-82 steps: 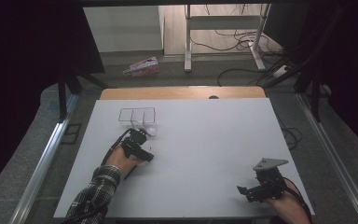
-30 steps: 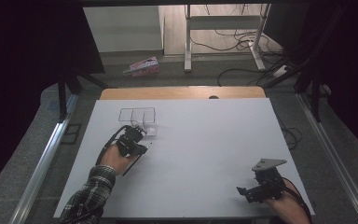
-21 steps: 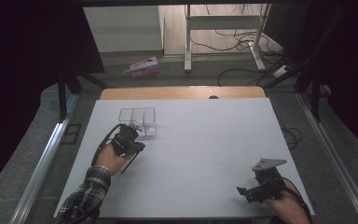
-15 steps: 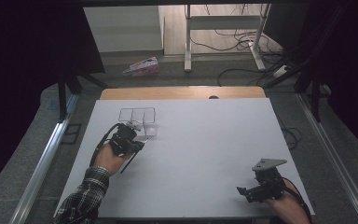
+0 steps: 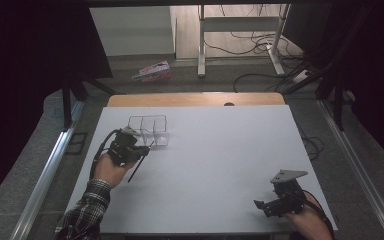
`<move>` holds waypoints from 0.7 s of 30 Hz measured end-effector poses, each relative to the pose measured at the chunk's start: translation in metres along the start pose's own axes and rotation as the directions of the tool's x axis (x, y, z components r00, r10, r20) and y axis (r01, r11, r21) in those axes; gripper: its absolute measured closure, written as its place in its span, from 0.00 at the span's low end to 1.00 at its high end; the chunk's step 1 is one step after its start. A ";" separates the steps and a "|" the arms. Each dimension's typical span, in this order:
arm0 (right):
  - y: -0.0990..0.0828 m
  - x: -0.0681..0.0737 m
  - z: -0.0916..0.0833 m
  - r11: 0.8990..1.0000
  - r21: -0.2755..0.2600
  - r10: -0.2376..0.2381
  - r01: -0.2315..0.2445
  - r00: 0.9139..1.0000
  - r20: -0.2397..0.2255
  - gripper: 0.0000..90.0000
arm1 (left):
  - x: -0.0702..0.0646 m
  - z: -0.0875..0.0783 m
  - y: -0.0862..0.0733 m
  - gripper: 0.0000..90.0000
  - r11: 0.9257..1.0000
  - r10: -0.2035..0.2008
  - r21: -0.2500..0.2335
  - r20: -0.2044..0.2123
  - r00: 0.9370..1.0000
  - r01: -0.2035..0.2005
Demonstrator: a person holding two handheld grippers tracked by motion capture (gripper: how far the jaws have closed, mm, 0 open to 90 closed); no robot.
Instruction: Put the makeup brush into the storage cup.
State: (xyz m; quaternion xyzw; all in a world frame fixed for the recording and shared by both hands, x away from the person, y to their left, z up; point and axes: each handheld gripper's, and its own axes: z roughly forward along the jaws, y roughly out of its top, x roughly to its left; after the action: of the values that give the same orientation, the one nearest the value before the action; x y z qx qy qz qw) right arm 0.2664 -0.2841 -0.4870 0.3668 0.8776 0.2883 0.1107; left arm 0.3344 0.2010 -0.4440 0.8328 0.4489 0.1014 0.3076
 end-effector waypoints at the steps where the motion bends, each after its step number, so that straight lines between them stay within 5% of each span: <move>1: 0.000 0.000 0.000 1.000 0.000 0.000 0.000 1.000 0.000 0.03 | 0.001 -0.001 0.000 0.95 1.000 -0.005 -0.010 0.001 1.000 0.005; 10: 0.000 0.000 0.000 1.000 -0.004 -0.003 0.003 1.000 0.000 0.03 | 0.008 -0.016 -0.004 0.95 0.994 -0.044 -0.096 -0.002 0.999 0.044; 21: 0.000 0.000 0.000 1.000 -0.002 -0.001 0.001 1.000 -0.003 0.03 | 0.016 -0.027 -0.006 0.95 0.975 -0.089 -0.205 -0.027 0.996 0.081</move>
State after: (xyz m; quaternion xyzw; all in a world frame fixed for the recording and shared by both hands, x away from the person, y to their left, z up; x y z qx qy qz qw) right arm 0.2664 -0.2841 -0.4870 0.3658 0.8776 0.2896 0.1099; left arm 0.3274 0.2284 -0.4278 0.7751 0.4769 0.1484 0.3871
